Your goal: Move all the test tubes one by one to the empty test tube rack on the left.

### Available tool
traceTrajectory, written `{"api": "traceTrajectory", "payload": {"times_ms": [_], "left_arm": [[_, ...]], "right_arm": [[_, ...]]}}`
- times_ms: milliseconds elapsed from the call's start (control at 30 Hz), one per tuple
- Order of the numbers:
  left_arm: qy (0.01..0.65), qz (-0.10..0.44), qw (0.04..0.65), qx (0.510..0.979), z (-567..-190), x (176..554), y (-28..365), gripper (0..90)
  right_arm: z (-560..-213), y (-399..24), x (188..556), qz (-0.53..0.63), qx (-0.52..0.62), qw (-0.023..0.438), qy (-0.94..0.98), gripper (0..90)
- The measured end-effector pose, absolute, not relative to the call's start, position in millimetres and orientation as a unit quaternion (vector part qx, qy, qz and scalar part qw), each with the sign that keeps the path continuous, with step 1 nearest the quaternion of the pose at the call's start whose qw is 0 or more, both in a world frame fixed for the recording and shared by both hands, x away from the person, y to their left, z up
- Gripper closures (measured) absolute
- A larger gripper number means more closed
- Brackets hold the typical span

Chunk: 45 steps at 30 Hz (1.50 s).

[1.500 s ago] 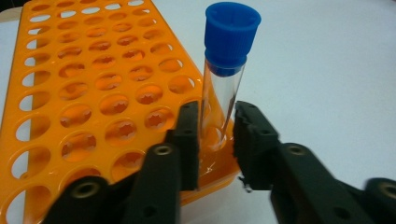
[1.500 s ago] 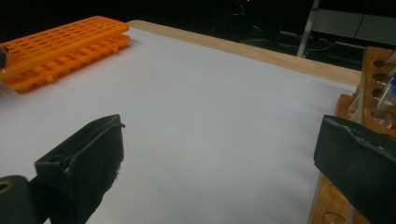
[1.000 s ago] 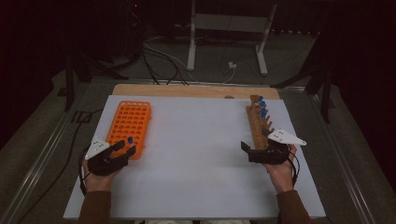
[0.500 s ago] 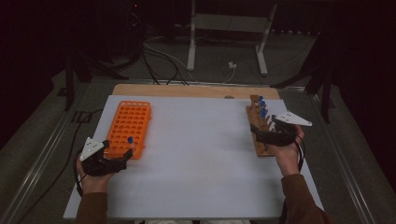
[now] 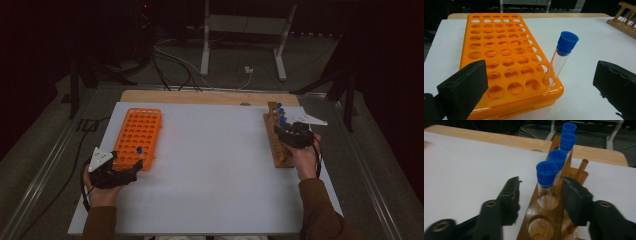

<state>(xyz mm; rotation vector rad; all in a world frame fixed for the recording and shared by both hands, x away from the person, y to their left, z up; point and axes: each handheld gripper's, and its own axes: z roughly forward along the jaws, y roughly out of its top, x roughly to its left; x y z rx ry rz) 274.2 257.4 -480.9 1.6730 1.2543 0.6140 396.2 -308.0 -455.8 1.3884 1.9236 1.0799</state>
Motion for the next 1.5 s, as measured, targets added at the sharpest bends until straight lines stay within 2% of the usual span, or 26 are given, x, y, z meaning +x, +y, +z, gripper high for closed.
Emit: {"api": "traceTrajectory", "payload": {"times_ms": [167, 200, 567, 967, 1500], "left_arm": [[0.510, 0.251, 0.460, 0.682, -481, 274, 256, 0.6], [0.509, 0.251, 0.460, 0.683, -481, 274, 256, 0.6], [0.510, 0.248, 0.458, 0.684, -482, 275, 255, 0.6], [0.510, 0.247, 0.459, 0.684, -482, 275, 255, 0.6], [0.504, 0.246, 0.456, 0.691, -482, 275, 253, 0.6]], "right_arm": [[-456, -309, 398, 0.392, 0.514, 0.271, 0.713, 62.3], [-456, -309, 400, 0.387, 0.511, 0.270, 0.719, 67.6], [-457, -308, 404, 0.386, 0.507, 0.271, 0.721, 76.2], [-451, -309, 400, 0.388, 0.503, 0.283, 0.718, 76.9], [-426, -313, 387, 0.412, 0.491, 0.300, 0.707, 76.9]]}}
